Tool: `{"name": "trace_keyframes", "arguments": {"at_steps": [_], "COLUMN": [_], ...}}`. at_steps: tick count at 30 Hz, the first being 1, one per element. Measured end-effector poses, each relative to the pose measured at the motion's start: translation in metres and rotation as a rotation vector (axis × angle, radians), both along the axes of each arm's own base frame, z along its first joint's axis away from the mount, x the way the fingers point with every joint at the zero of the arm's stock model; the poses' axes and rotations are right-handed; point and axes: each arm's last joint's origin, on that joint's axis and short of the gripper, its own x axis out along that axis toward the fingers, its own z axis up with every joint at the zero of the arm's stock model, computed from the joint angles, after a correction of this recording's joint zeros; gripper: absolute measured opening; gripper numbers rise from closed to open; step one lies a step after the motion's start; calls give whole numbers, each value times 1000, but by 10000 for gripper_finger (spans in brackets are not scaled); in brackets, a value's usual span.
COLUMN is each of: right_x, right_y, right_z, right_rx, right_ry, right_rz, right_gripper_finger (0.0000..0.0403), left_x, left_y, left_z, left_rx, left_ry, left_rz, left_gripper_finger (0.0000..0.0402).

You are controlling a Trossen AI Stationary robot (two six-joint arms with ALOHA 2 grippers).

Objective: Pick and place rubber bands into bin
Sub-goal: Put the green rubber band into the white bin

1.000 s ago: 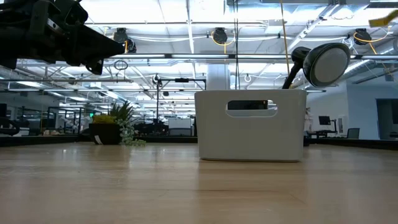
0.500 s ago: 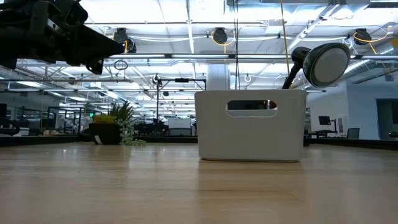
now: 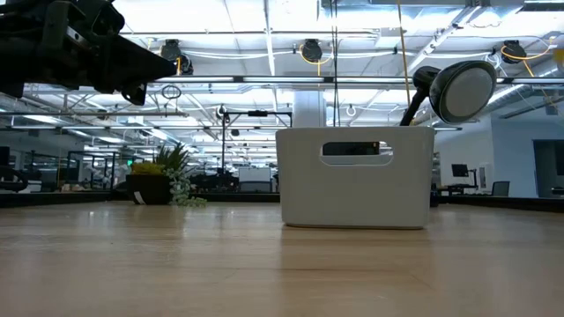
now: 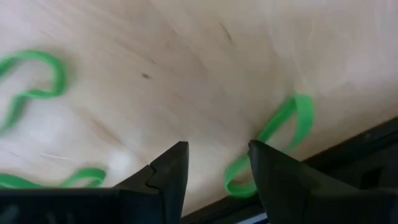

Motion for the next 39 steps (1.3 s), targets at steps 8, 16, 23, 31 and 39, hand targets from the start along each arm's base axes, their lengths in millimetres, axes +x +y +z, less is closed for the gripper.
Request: {"name": "trace_keyframes", "arguments": {"at_steps": [8,16,23,31,39], "right_x": [5,1,-2,-9,-16], "right_y": [3,-2,-4,-5,-8], "right_z": [12,12,9,-5,-10], "right_rx": [-51,-115,-117,-57,-42], "right_ry": [-52,-2,4,34,97], "right_rz": [24,-10,-10,-17,-1], "right_gripper_finger": [164,164,164,164,93], "left_x": [0,0,0,0,0], "left_y": [0,0,0,0,0], "left_z": [0,0,0,0,0], "left_rx": [-2,-4,-4,-3,-3], "left_ry": [-1,-1,-1,-1,0], "left_rz": [0,0,0,0,0], "left_gripper_finger": [42,42,42,42,42]}}
